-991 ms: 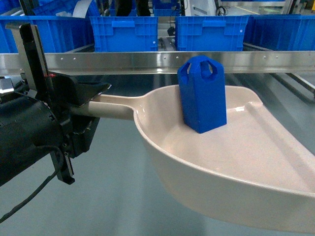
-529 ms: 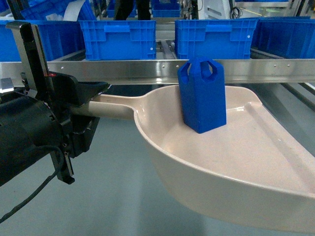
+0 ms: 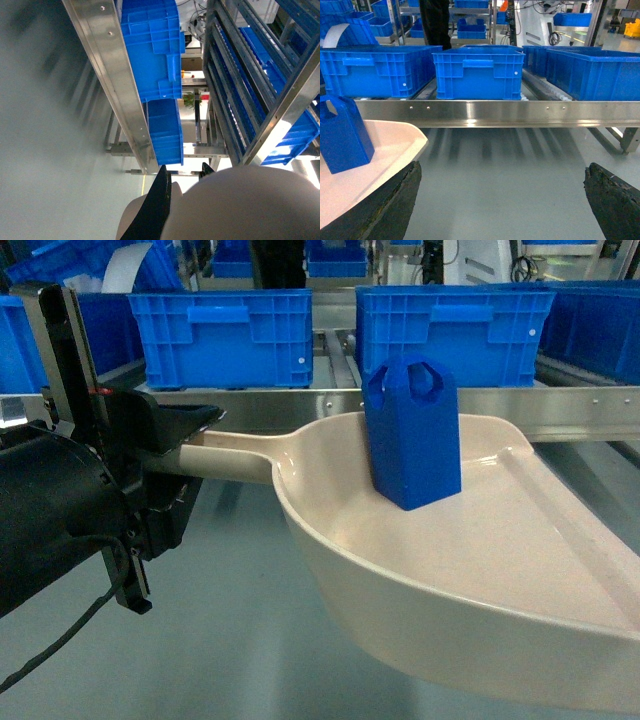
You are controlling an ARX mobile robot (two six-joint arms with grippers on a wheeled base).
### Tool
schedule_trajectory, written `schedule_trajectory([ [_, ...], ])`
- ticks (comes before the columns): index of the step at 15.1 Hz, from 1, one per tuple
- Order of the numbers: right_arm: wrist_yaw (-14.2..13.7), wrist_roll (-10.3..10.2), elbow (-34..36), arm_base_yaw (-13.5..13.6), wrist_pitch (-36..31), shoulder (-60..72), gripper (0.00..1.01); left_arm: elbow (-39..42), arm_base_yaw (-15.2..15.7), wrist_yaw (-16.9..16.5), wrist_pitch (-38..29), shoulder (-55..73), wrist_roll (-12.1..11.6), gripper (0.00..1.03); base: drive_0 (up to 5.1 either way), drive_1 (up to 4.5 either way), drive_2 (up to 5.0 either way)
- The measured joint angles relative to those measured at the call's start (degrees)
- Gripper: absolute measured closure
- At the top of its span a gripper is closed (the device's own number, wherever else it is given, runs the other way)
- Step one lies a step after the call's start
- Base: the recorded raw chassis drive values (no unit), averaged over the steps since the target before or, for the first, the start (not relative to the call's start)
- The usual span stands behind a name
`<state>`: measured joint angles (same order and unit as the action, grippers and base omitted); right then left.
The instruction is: Place part in tray to right shelf
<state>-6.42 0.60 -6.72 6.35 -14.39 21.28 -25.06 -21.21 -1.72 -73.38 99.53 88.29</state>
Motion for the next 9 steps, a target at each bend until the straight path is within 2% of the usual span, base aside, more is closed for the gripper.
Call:
schedule_trajectory([
  [9, 0.00, -0.02, 0.00, 0.02, 0.09, -0.02, 0.03, 0.00, 0.04, 0.20, 0.13, 0.00, -0.07, 0.90, -1.0, -0.98, -1.0],
])
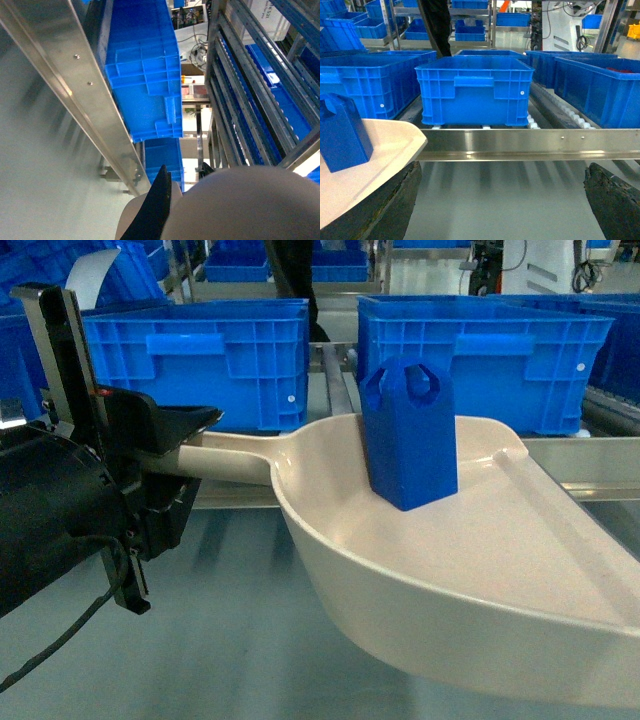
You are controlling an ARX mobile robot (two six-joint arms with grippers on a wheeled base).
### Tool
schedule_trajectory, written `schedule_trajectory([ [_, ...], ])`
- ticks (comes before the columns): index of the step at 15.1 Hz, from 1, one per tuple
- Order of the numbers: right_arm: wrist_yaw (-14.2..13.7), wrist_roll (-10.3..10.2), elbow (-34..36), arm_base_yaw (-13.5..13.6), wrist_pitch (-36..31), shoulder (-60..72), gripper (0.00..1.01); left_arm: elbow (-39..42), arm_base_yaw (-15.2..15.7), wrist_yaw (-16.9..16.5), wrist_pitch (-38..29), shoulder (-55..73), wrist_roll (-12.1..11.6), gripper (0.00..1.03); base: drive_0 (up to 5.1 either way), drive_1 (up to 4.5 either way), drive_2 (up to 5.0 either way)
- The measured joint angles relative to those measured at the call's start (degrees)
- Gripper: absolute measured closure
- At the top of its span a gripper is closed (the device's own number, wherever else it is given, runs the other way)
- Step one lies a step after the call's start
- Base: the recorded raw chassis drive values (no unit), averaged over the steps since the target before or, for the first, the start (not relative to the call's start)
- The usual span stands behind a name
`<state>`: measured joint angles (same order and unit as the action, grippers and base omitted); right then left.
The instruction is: Place part in tray to right shelf
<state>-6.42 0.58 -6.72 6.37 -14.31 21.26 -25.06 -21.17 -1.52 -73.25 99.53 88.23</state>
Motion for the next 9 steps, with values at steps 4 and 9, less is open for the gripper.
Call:
schedule_trajectory([
  [4, 0.02, 0.00, 0.00, 0.00, -0.02, 0.00, 0.03, 0.00, 0.00, -0.15, -0.09, 0.00, 0.09, 0.90, -1.0, -0.98, -1.0],
  [9, 0.02, 0.00, 0.00, 0.00, 0.02, 0.00, 0.03, 0.00, 0.00, -0.15, -0.11, 0.02, 0.13, 0.90, -1.0, -0.98, -1.0],
])
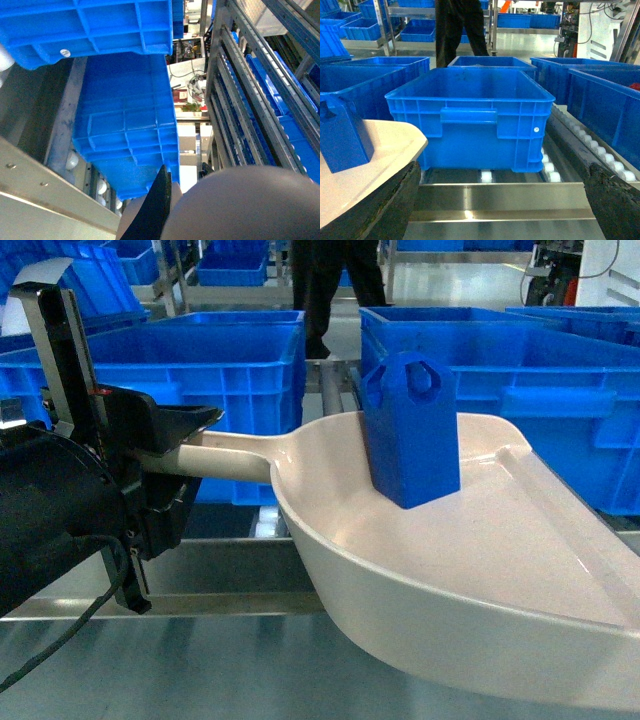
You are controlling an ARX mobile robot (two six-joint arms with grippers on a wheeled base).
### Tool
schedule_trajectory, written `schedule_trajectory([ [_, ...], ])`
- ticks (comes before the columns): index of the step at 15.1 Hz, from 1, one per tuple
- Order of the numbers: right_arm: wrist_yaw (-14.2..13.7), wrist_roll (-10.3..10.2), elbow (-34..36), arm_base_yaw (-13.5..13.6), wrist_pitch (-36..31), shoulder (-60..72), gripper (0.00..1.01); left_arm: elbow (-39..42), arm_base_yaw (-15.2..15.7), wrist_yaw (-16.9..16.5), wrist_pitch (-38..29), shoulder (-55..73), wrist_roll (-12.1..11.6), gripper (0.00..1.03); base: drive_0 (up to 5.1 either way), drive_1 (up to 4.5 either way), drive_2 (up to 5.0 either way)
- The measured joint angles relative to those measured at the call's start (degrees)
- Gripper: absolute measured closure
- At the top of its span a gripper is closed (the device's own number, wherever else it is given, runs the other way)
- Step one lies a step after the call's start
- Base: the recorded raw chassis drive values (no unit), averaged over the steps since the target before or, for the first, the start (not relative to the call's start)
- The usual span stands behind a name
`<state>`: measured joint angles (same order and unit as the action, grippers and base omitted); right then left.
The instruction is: Place part in tray to right shelf
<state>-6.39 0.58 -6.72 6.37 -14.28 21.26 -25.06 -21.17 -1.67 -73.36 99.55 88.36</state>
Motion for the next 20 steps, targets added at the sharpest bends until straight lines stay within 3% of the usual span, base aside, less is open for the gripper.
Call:
schedule_trajectory([
  [20, 0.00, 0.02, 0.00, 0.00, 0.00, 0.00, 0.03, 0.00, 0.00, 0.02, 0.07, 0.00, -0.07, 0.90, 0.0, 0.00, 0.0],
])
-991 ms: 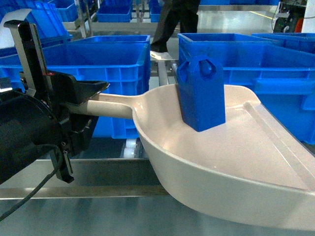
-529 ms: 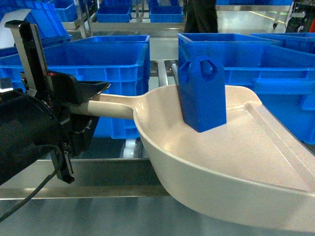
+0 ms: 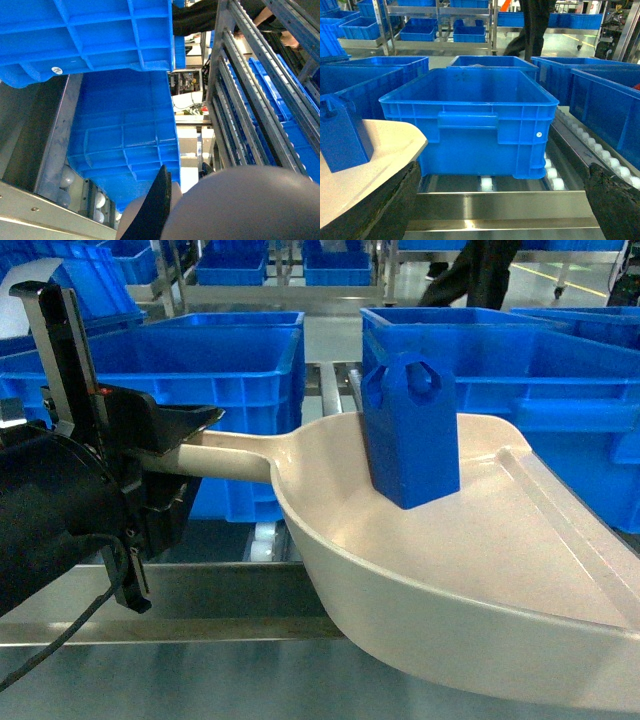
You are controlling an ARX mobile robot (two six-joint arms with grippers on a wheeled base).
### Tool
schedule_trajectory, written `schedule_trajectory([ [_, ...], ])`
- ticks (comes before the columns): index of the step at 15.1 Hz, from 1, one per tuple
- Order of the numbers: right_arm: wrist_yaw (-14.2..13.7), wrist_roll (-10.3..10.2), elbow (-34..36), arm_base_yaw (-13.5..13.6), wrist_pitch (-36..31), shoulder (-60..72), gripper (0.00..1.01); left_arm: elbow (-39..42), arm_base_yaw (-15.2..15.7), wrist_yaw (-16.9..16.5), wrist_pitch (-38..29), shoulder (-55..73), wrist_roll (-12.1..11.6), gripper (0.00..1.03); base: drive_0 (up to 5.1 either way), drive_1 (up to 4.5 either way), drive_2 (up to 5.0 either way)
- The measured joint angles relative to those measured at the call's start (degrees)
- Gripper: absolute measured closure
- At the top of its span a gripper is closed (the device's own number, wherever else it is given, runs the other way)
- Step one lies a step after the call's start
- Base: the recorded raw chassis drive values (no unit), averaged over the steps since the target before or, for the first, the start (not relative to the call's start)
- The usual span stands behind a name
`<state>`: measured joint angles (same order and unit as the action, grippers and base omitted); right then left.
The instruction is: Place part in tray to right shelf
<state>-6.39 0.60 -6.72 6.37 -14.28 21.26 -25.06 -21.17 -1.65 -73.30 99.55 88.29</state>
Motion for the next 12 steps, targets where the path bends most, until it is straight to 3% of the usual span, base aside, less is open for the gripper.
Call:
schedule_trajectory([
  [12, 0.00, -0.02, 0.00, 0.00, 0.02, 0.00, 0.03, 0.00, 0.00, -0.02, 0.00, 0.00, 0.02, 0.90, 0.0, 0.00, 0.0],
])
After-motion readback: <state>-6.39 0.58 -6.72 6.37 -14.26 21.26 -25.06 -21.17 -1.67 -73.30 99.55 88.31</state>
